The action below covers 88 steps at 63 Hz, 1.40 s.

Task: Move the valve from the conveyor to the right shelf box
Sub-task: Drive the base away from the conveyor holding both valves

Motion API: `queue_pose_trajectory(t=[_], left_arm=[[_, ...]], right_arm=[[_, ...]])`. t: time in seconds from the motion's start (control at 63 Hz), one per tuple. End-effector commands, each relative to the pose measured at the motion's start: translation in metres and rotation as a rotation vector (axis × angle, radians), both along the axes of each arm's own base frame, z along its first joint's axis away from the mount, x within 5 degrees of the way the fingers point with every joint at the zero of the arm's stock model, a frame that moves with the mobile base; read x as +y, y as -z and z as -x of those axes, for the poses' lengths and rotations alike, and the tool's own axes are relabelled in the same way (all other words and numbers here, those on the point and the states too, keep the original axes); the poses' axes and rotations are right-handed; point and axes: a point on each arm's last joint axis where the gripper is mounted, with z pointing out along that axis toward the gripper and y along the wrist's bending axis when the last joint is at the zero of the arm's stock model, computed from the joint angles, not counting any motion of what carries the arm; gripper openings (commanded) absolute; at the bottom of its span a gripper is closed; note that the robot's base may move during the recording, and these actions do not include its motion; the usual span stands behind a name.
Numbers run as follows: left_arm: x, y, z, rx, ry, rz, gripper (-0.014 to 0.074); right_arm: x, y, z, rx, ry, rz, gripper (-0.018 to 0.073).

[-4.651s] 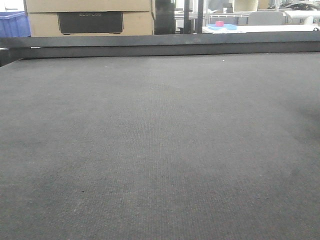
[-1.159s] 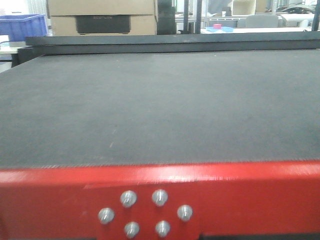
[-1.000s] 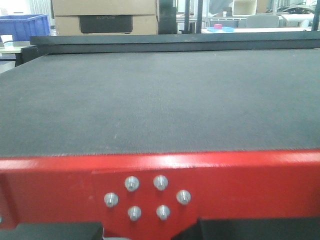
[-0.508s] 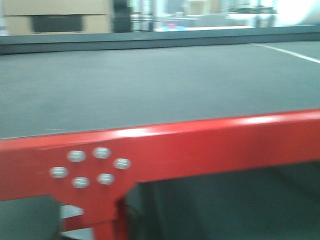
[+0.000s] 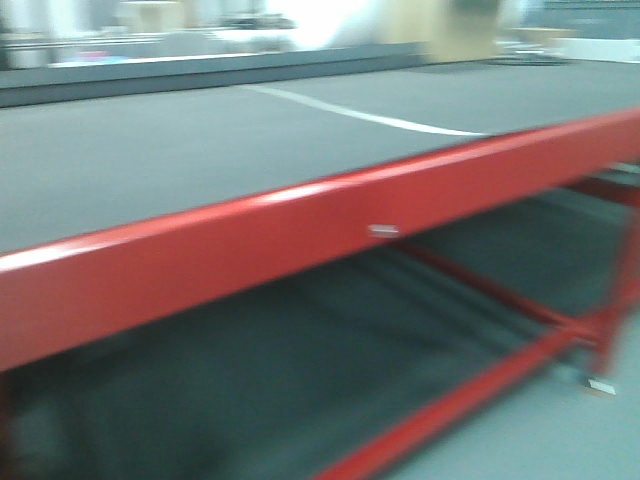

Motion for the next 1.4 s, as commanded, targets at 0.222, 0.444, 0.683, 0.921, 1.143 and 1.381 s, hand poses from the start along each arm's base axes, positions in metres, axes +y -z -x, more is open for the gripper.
queue_pose_trajectory(t=[0.222, 0.444, 0.683, 0.921, 1.143, 1.381], left_arm=[[-0.0001, -0.0080, 0.0022, -0.072, -0.003, 0.014, -0.0111], [-0.0001, -0.0080, 0.0022, -0.072, -0.003, 0.014, -0.0111], [-0.0001, -0.0080, 0.0022, -0.072, -0.003, 0.014, -0.0111], [-0.0001, -0.0080, 0.0022, -0.072, -0.003, 0.014, -0.0111], [-0.0001, -0.0080, 0.0022, -0.072, -0.003, 0.014, -0.0111], [-0.0001, -0.0080, 0.0022, -0.072, -0.003, 0.014, -0.0111]], right_arm=[[-0.0013, -0.0100, 0.0013, -0.092, 0.012, 0.008, -0.0162], [-0.0013, -0.0100, 0.0013, -0.092, 0.012, 0.008, -0.0162], [-0.0013, -0.0100, 0.0013, -0.092, 0.012, 0.008, -0.0162], [-0.0013, -0.0100, 0.0013, -0.092, 0.012, 0.008, -0.0162], [-0.0013, -0.0100, 0.0013, -0.092, 0.012, 0.008, -0.0162], [-0.0013, -0.0100, 0.0013, -0.092, 0.012, 0.008, -0.0162]])
